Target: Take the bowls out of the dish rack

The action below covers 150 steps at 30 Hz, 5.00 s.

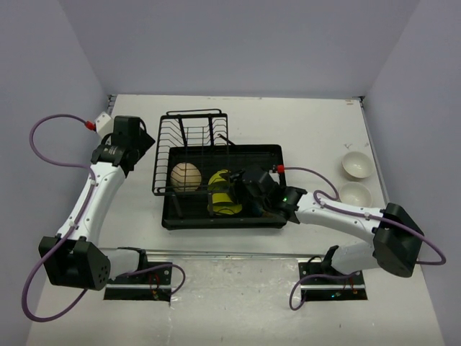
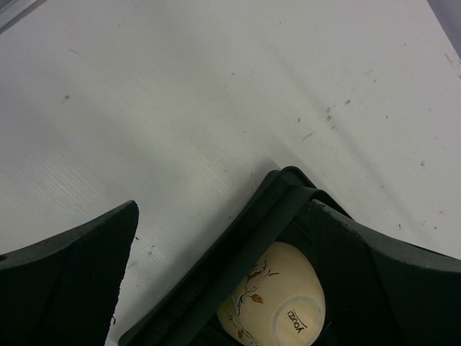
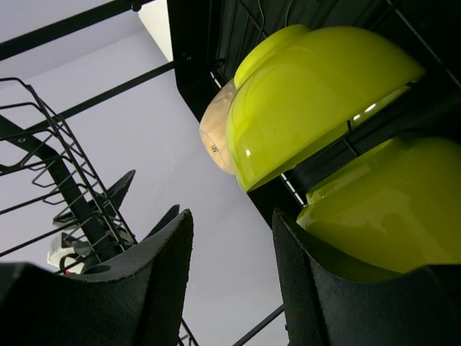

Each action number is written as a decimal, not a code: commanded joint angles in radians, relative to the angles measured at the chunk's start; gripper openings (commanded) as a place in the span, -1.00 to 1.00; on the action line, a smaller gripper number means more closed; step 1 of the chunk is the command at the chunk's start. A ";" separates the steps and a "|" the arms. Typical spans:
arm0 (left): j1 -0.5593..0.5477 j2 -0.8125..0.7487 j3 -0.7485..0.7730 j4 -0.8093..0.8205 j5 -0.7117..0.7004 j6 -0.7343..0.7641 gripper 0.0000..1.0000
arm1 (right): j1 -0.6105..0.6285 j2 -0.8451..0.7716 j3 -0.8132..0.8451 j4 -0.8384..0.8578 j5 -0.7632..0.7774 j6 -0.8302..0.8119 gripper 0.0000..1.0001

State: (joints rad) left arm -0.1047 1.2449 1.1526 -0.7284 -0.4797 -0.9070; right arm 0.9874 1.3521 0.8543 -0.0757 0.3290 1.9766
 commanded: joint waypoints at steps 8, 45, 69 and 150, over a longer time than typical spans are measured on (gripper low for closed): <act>0.010 -0.007 0.019 0.000 -0.007 -0.027 1.00 | 0.005 0.008 0.020 -0.044 0.127 0.111 -0.04; -0.004 0.004 0.030 0.004 -0.034 -0.032 1.00 | 0.005 0.067 0.023 0.017 0.223 0.232 -1.00; -0.003 -0.058 -0.004 0.010 -0.068 -0.049 1.00 | -0.009 0.104 -0.211 0.570 0.196 0.396 -1.00; 0.011 0.042 0.121 -0.043 -0.148 0.151 1.00 | -0.849 0.297 0.807 -0.620 -0.238 -1.330 -1.00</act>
State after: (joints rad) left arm -0.1036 1.2778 1.2236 -0.7471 -0.5995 -0.7914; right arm 0.1501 1.5650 1.5543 -0.3790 -0.0662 0.9081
